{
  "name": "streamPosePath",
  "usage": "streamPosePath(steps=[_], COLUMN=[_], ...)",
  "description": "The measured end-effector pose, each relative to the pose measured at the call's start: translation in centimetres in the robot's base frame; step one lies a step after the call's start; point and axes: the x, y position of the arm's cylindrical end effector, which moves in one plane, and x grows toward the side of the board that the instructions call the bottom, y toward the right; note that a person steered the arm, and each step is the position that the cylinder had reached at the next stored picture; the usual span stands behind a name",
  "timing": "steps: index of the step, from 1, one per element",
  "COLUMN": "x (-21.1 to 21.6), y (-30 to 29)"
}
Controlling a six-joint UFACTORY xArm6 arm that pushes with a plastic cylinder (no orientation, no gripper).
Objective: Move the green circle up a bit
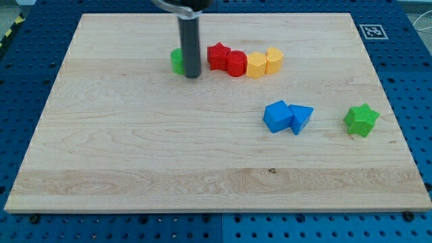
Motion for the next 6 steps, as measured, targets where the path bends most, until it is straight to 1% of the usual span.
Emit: streamPosePath(steps=[1,2,3,4,5,6], x=[-0.5,-2.3,-4.0,-1.8,1.2,-0.1], y=[-3.8,-6.0,-6.1,-6.0,-4.4,-3.4])
